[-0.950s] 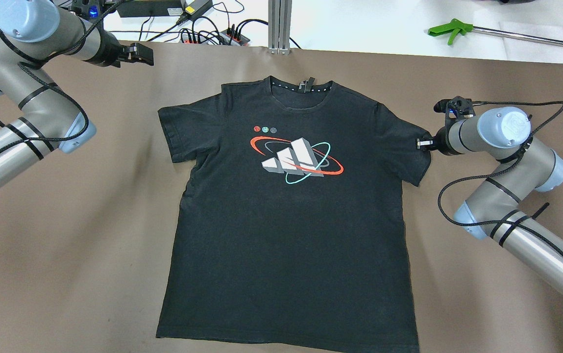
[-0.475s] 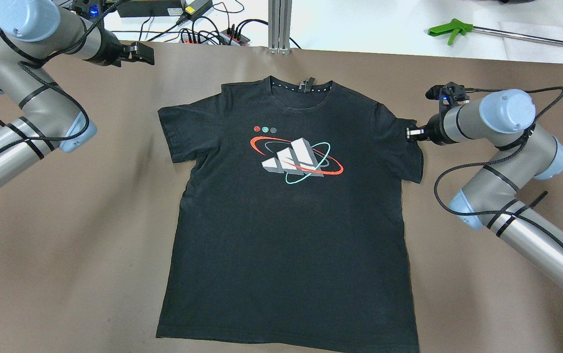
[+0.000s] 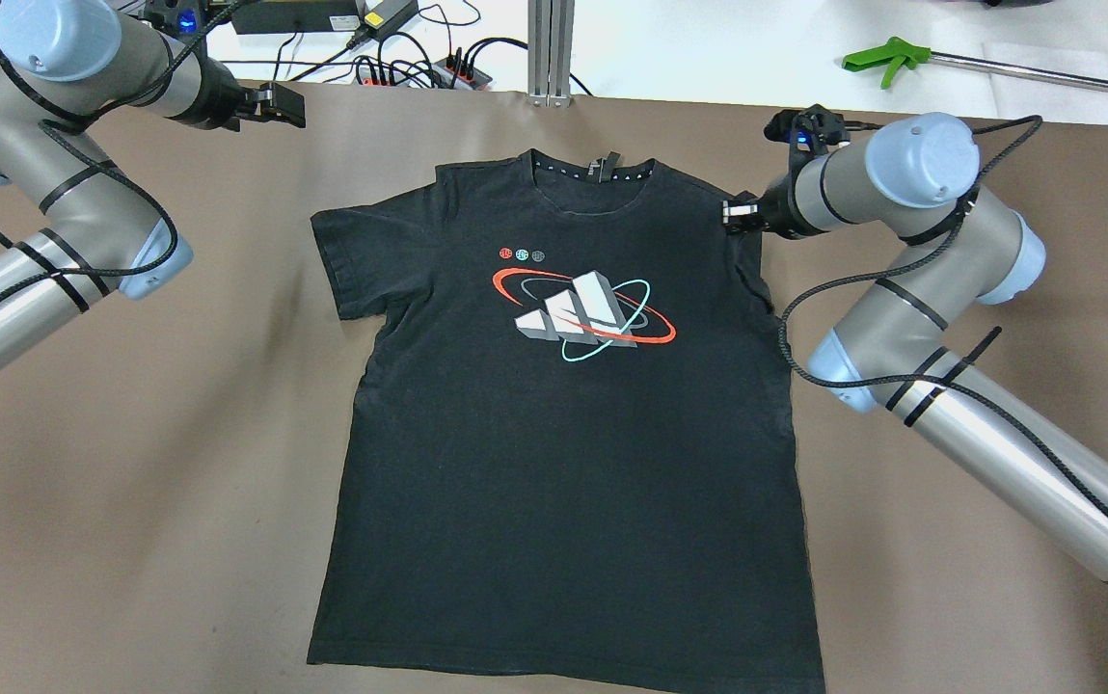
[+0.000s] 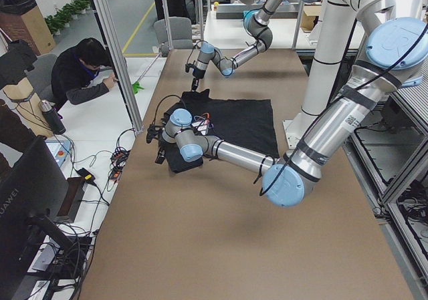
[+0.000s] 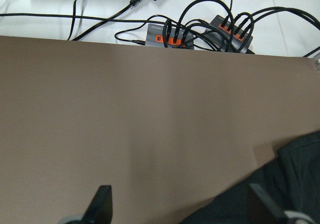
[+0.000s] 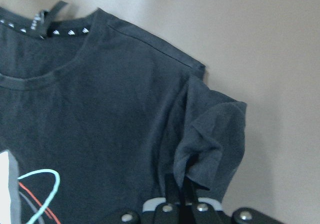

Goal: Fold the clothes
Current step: 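Grasp the sleeve near the right gripper and fold it inward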

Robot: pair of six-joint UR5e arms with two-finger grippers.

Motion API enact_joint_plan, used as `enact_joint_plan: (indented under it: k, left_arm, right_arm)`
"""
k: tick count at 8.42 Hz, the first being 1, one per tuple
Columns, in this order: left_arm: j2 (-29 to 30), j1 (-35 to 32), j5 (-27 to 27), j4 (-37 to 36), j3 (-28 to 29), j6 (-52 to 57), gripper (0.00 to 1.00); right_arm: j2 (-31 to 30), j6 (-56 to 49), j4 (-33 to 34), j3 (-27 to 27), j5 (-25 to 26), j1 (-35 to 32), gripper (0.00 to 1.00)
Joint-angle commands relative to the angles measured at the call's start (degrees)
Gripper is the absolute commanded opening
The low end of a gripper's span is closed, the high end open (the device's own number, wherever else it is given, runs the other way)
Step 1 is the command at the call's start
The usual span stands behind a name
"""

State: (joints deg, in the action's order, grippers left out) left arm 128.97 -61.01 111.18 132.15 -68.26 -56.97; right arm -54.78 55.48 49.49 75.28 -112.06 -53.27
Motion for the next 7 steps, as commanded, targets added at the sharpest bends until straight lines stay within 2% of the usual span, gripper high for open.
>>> enact_joint_plan:
  k: [1,2,3,4,7]
  left_arm:
    - [1.6,0.1,0.0,-0.1,2.1,0.1,0.94]
    - [3.0,0.1,0.0,-0.1,3.2,0.1,0.94]
    - [3.6,0.1,0.0,-0.2,3.7,0.1,0.94]
    - [3.9,0.1,0.0,-0.1,4.0,0.1,0.94]
    - [4.4,0.1,0.3,-0.1,3.8,-0.1,0.94]
  right_arm:
    - [2.6,2.0,0.7,-0.4,10.5,7.3,0.0]
    - [2.7,2.0,0.7,-0.6,11.9,8.5,0.33]
    - [2.7,2.0,0.5,-0.4,12.6,9.1,0.93]
    - [2.6,2.0,0.3,-0.5,14.0,9.2,0.94]
    - [2.7,2.6,0.3,-0.3,13.1,8.8,0.94]
